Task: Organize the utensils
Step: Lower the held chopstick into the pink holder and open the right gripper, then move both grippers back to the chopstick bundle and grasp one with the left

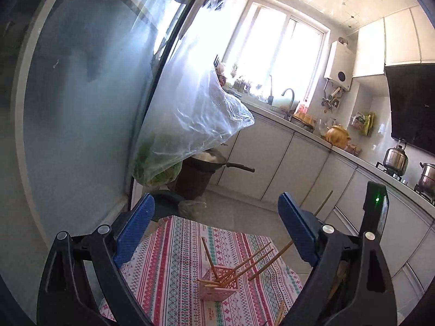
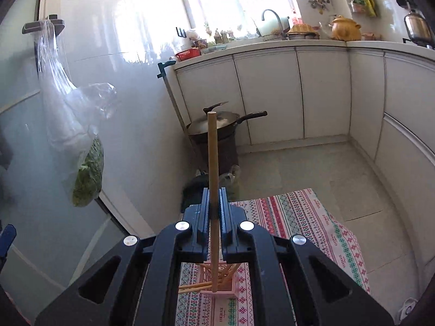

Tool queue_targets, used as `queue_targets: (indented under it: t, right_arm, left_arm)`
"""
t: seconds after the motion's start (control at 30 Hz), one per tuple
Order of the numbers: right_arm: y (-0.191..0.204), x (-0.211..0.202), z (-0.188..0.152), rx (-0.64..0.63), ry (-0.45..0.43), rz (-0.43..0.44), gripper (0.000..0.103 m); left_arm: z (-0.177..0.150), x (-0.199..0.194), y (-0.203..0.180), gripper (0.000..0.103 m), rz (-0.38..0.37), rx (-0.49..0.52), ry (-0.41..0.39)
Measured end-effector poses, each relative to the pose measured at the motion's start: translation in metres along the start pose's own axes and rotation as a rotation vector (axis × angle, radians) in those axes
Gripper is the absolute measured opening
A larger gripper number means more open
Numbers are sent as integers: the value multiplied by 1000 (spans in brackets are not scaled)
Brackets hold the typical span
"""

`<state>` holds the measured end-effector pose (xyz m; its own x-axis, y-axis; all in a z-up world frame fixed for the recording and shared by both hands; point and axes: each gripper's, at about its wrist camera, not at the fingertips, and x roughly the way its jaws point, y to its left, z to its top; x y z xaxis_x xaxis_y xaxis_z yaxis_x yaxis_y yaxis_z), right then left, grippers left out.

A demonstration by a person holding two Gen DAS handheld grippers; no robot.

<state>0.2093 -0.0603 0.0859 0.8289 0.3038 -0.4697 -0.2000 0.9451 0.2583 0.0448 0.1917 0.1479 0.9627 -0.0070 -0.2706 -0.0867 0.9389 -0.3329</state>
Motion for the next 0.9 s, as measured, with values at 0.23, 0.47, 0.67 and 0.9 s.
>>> queue_targets:
  t: [0.23, 0.47, 0.67, 0.9]
  right_arm:
    - [4, 39, -30, 8, -25, -35, 6]
    - [-11, 53, -68, 40, 9, -36, 28]
    - [-21, -11, -52, -12, -87, -115, 57]
    - [-60, -58, -58, -27, -94, -257, 80]
  left_arm:
    - [-2, 13, 7, 89, 22, -13, 34]
    - [-8, 30, 8, 89, 19, -35, 85]
    - [-29, 48, -28, 94, 10, 39, 151]
    - [-67, 68, -84, 96, -30, 135, 255]
